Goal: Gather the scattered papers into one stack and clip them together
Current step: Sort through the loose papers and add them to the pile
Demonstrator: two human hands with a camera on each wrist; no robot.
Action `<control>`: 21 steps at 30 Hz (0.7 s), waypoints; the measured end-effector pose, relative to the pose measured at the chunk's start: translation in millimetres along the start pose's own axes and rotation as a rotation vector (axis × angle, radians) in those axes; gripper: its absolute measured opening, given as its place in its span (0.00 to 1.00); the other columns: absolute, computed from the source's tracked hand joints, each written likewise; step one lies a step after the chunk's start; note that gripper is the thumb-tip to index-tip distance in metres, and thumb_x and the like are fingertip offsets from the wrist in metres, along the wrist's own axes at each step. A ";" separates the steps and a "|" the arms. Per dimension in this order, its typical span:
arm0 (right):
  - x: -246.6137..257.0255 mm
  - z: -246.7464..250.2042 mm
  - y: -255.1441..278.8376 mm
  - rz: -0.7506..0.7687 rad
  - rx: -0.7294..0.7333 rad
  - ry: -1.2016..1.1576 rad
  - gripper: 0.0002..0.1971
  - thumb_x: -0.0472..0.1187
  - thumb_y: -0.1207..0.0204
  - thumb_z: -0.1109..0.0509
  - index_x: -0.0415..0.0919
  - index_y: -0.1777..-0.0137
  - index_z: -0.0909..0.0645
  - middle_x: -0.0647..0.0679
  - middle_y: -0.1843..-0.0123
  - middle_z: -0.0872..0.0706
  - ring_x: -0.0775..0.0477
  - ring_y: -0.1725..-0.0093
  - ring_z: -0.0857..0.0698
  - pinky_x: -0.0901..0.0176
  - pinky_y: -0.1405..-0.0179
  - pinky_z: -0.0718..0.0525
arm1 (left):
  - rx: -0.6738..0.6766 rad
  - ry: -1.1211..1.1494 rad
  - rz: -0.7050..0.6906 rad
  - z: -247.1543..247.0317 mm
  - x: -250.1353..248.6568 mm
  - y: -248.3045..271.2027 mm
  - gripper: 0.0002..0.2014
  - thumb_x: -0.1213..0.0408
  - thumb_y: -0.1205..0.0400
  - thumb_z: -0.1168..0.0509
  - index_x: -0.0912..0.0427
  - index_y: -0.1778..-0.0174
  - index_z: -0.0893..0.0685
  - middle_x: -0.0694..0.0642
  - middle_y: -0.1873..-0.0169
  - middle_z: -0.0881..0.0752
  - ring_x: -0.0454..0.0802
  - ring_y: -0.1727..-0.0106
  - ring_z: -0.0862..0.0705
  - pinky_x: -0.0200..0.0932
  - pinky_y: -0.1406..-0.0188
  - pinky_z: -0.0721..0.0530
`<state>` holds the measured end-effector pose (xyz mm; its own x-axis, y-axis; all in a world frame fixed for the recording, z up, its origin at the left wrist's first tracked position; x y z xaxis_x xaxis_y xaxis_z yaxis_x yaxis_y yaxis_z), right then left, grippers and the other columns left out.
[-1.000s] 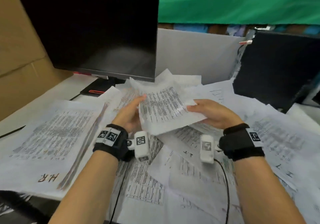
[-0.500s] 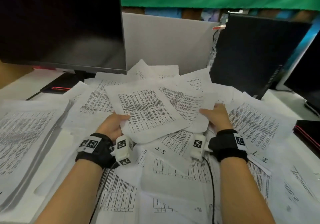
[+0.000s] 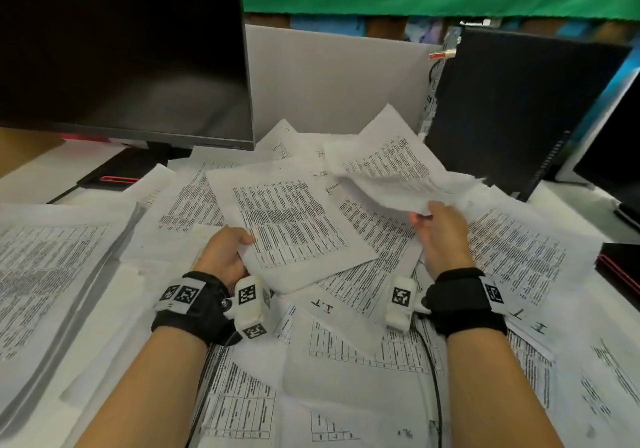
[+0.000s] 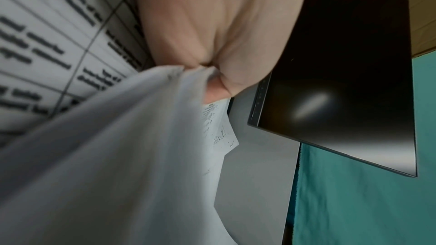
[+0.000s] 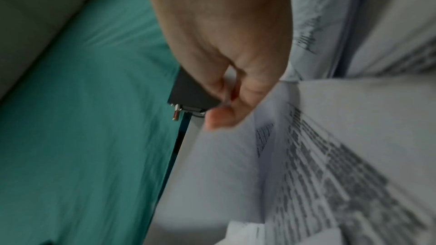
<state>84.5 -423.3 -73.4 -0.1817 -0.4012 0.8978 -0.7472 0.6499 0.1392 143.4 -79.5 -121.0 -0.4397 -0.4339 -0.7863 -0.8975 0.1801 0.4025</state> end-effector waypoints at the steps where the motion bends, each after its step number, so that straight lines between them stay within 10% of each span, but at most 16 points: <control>1: -5.3 -12.4 4.6 -0.050 0.105 0.089 0.05 0.29 0.16 0.39 0.31 0.43 0.26 0.37 0.49 0.16 0.48 0.62 0.14 0.65 0.68 0.13 | 0.006 0.004 0.005 -0.7 0.6 -0.5 0.26 0.82 0.21 0.53 0.68 0.25 0.35 0.72 0.38 0.19 0.66 0.44 0.16 0.62 0.62 0.15; 7: -56.5 -54.2 51.8 -0.425 0.559 0.471 0.07 0.26 0.21 0.33 0.25 0.45 0.21 0.32 0.56 0.11 0.47 0.67 0.16 0.66 0.72 0.16 | 0.052 0.053 -0.023 -11.1 -1.5 4.4 0.12 0.68 0.12 0.48 0.68 0.42 0.21 0.64 0.61 0.09 0.57 0.62 0.09 0.49 0.72 0.11; 14: -67.0 -67.3 76.8 -0.474 0.728 0.664 0.08 0.25 0.20 0.35 0.27 0.42 0.23 0.36 0.67 0.11 0.50 0.75 0.18 0.68 0.77 0.19 | 0.082 0.012 -0.016 -9.9 -0.3 -1.2 0.20 0.49 0.15 0.41 0.59 0.37 0.18 0.61 0.44 0.11 0.57 0.43 0.12 0.52 0.54 0.10; 18: -81.5 -87.3 102.4 -0.481 0.862 0.752 0.06 0.26 0.17 0.38 0.30 0.46 0.20 0.39 0.69 0.12 0.52 0.77 0.17 0.68 0.78 0.19 | 0.100 -0.094 -0.027 -10.7 -0.3 -1.0 0.16 0.65 0.17 0.35 0.65 0.34 0.20 0.65 0.43 0.12 0.57 0.49 0.10 0.49 0.64 0.10; 21: -66.5 -81.5 73.3 -0.346 0.728 0.688 0.17 0.42 0.20 0.28 0.31 0.38 0.18 0.38 0.51 0.09 0.45 0.54 0.09 0.56 0.53 0.09 | 0.045 -0.190 -0.054 -3.1 -2.4 -1.9 0.15 0.76 0.18 0.37 0.69 0.35 0.20 0.64 0.46 0.12 0.53 0.58 0.09 0.45 0.70 0.11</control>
<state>93.9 -296.3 -88.8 0.3449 0.1100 0.9322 -0.9334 -0.0649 0.3530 146.3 -81.6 -118.5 -0.3851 -0.2702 -0.8824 -0.9188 0.2016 0.3393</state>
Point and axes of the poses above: each hand's wrist, its own y-axis away from the middle knuckle, its own z-axis out of the back of the hand, x = y × z, the point moved 9 cm from there along -y, towards the middle knuckle
